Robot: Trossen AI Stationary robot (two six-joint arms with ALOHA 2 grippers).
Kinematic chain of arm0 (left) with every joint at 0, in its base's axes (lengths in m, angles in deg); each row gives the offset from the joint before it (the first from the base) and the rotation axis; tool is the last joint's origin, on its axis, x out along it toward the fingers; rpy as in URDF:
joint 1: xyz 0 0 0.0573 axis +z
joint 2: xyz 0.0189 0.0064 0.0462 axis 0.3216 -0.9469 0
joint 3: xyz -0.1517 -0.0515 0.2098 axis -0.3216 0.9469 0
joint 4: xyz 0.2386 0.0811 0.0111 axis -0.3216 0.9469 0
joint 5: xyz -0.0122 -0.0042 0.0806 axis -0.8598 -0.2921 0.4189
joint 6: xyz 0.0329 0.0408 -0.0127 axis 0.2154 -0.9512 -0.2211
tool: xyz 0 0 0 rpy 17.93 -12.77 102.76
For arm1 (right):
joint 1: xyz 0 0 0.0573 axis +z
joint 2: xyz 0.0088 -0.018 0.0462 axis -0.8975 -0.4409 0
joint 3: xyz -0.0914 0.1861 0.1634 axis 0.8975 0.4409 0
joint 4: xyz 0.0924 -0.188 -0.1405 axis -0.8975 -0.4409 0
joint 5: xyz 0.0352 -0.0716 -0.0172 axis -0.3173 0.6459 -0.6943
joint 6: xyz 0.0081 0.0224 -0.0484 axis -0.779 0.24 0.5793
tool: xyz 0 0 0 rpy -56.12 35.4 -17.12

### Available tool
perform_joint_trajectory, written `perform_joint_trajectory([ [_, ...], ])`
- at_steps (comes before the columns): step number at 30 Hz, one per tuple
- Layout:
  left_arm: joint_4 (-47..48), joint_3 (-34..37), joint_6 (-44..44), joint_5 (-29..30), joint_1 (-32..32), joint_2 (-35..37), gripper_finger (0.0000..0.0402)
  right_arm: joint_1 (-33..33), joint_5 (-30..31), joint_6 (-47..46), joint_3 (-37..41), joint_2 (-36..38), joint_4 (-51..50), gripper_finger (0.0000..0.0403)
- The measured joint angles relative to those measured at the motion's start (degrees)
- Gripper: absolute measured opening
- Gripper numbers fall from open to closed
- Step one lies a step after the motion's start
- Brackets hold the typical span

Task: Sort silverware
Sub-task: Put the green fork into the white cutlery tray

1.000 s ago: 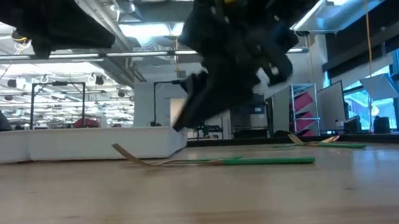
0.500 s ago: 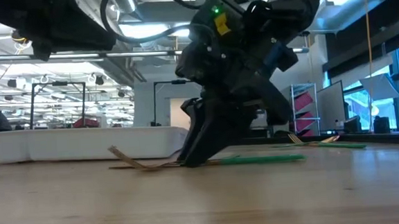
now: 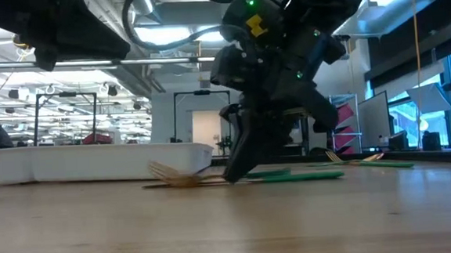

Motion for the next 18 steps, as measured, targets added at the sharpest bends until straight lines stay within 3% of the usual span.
perform_joint_trajectory([
  [6,0.07,0.00,0.15,-0.13,-0.22,0.00,0.0069,-0.04,7.00,-0.81,0.77,4.03,-3.69,0.0002],
  [11,-0.09,0.00,0.15,-0.28,-0.22,-0.51,0.0069,0.86,13.29,-3.68,6.91,9.12,-3.11,0.0001],
  [18,-1.14,0.02,1.27,0.32,0.14,-4.77,0.0069,6.28,15.35,-9.63,18.22,16.36,9.66,0.0001],
])
